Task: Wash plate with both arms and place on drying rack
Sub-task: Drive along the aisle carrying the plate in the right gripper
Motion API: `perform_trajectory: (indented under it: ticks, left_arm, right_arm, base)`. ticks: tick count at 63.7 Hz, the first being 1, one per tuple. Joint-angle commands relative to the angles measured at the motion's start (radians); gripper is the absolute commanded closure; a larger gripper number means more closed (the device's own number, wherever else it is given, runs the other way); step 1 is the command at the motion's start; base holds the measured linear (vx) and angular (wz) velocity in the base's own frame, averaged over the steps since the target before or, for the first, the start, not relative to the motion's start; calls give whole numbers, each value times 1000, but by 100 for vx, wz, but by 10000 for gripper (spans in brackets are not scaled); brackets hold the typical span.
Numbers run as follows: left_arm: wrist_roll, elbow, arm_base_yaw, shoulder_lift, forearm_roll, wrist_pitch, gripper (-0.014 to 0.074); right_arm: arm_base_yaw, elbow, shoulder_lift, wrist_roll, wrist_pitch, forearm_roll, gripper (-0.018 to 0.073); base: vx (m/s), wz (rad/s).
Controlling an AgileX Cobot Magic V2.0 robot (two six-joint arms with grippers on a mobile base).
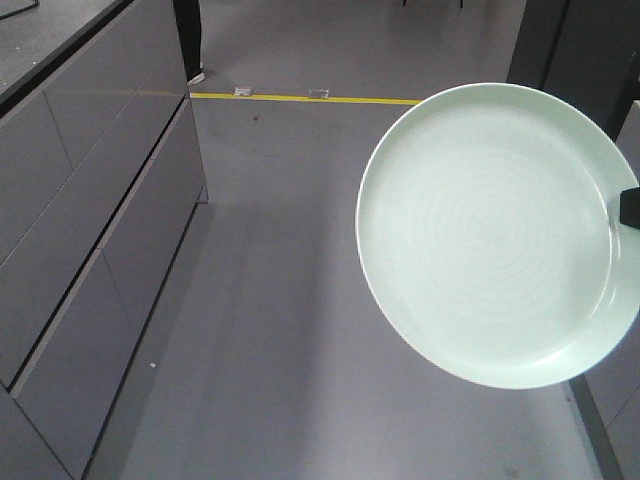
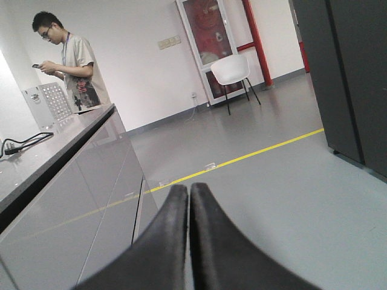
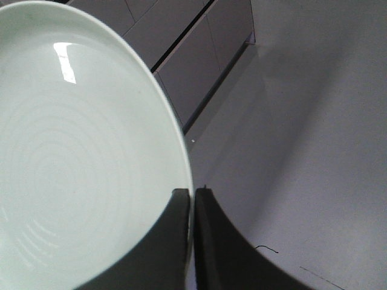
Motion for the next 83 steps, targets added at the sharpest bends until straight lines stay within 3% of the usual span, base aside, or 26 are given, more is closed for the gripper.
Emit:
perform_trajectory:
  ticks: [1,83]
  left_arm:
    - [-10,22,-8,-15,-5,-72,603]
    - [-10,22,-8,-15,-5,-72,603]
  right_arm:
    - [-4,-25,-8,-5,-22,57,566]
    - [-4,-25,-8,-5,-22,57,566]
  base:
    - [17,-7]
    - [13,-13]
